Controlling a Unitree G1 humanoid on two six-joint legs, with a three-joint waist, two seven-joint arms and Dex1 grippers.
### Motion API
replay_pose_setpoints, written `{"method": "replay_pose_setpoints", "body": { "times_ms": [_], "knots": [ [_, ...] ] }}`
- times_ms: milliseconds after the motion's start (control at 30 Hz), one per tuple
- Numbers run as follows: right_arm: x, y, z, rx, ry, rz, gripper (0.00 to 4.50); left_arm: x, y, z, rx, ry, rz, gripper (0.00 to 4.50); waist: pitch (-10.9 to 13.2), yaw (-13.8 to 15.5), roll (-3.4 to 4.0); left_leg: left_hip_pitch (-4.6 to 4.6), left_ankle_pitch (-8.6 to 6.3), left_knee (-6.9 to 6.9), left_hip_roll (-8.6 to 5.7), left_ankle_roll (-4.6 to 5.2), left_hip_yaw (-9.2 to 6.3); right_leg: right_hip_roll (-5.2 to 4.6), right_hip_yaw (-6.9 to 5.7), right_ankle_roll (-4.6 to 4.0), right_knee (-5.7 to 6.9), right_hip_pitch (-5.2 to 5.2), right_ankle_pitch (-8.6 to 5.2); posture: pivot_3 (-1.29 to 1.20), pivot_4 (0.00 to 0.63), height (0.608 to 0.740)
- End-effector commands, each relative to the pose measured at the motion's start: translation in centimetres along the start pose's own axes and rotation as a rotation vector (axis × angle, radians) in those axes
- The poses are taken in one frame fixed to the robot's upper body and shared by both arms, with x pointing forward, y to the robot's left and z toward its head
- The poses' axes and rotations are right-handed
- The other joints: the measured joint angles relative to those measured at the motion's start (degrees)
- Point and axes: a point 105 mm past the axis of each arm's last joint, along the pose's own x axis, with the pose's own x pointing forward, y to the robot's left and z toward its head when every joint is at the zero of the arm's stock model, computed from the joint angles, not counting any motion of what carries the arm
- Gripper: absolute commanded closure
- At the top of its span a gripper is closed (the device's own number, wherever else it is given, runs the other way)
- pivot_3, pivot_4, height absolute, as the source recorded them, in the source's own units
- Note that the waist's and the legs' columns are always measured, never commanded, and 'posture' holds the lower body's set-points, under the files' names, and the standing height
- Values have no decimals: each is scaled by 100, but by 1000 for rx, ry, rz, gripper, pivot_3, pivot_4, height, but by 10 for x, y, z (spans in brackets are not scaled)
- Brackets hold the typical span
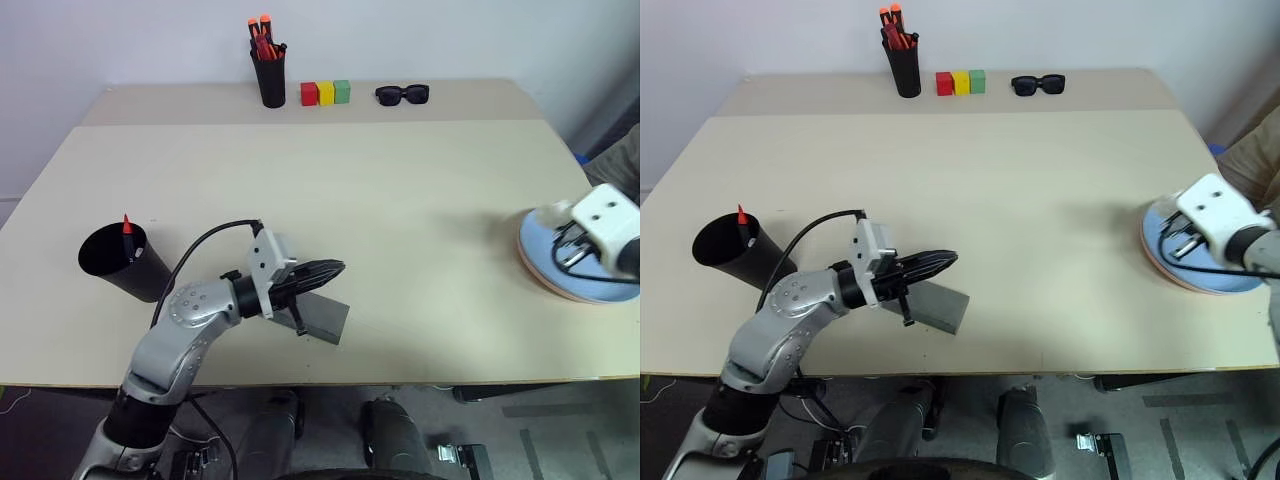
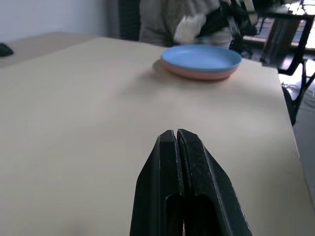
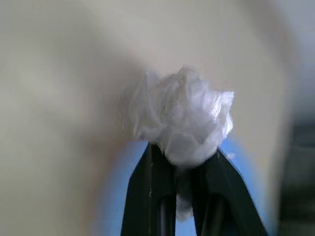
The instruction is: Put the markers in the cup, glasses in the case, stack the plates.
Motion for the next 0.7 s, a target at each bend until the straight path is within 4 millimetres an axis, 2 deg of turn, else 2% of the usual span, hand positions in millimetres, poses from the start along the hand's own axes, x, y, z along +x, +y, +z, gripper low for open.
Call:
{"method": "replay_pose_setpoints", "body": {
  "times_ms": [33, 67, 133, 267, 433, 533, 600, 700],
  "knots": [
    [9, -2, -14, 23, 52, 5, 3629, -7, -6, 10, 36, -20, -20, 4500, 1, -3, 3, 0, 0, 0, 1, 1, 0, 0, 0, 0, 0, 0, 0, 0, 150, 740],
    [12, -1, -19, 17, 68, 16, 3265, -8, -6, 9, 38, -14, -14, 4500, 0, -5, 3, 0, 0, 0, 0, 1, 1, -1, 1, 0, 0, 0, 0, 0, 150, 740],
    [15, -1, -24, -10, 85, 22, 2206, -10, -4, 10, 43, -10, 5, 4500, 0, -7, 4, 0, 0, 1, 0, 1, 3, -1, 3, 0, 1, 0, 0, 0, 150, 740],
    [19, -4, -15, -30, 46, 22, 258, -13, -3, 12, 42, -16, 42, 4500, -1, -35, 7, 0, -1, 1, 1, 2, 2, -1, 12, 0, 2, -4, 0, 0, 150, 740],
    [17, 6, 5, -87, -62, 103, 258, -19, 6, 9, 62, -8, 135, 4500, 0, -30, 6, 1, -2, 0, 1, 3, 2, 1, 14, 1, 3, -5, 1, 0, 150, 740],
    [12, 21, 39, -40, -241, 188, 258, -28, 34, 9, 89, -6, 318, 4500, 0, -44, 6, 2, -2, 1, 2, 3, 2, 1, 15, 2, 4, -5, 1, 0, 150, 740],
    [9, 42, 66, 25, -378, 285, 258, -42, 53, 6, 105, 6, 445, 4500, 1, -52, 3, 8, -2, 1, 8, 3, 2, 5, 15, 2, 5, 0, 1, 0, 150, 740],
    [4, 66, 96, 130, -518, 407, 258, -60, 68, 4, 137, 27, 553, 4500, 1, -70, 3, 10, -2, 0, 10, 4, 2, 8, 16, 3, 6, 0, 2, 0, 150, 740]
  ]
}}
